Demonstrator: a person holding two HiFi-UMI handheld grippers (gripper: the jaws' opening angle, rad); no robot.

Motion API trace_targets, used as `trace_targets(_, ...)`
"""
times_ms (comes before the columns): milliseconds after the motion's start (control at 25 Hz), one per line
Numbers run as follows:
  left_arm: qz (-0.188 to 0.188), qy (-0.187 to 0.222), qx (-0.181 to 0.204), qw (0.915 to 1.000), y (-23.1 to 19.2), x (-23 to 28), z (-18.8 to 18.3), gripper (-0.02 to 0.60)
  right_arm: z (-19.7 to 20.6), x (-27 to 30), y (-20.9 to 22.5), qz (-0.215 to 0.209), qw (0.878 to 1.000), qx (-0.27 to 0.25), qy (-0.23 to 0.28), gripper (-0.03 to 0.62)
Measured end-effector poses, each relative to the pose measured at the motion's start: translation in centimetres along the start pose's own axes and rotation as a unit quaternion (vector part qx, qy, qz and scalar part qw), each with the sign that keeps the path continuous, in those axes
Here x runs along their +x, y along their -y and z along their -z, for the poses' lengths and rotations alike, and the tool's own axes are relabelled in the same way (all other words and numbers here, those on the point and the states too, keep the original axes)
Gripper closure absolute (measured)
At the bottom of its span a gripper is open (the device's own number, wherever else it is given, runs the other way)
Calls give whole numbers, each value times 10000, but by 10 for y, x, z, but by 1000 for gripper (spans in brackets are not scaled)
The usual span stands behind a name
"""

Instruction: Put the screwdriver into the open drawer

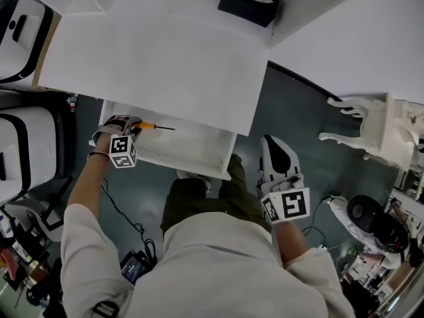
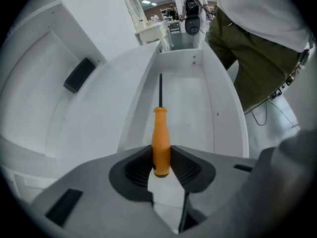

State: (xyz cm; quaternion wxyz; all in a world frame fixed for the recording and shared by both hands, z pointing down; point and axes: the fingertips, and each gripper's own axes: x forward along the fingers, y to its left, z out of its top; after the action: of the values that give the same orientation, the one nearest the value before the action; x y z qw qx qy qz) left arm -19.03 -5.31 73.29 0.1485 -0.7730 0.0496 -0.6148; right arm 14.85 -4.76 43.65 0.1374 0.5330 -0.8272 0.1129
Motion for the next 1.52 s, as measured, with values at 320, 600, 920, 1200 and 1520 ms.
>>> trace_targets(320, 342, -115, 125, 9993, 16, 36, 7, 468, 4, 14, -5, -121, 9999, -53, -22, 589)
trace_targets(600, 531, -199, 319, 9979, 20, 57, 8, 469, 14, 15, 6, -42, 9998, -54, -169, 589)
trace_targets(920, 729, -380, 419, 9957, 28, 76, 14, 468, 21, 13, 16, 29, 9996, -67, -270, 589)
trace_targets(1200, 815, -459, 492, 9944, 28, 85, 15, 468, 26, 14, 22, 53, 9994, -32, -331, 589)
trace_targets(1520, 893, -525, 513, 9933, 32, 89, 16, 468, 27, 20, 26, 19, 9993, -13, -377, 590)
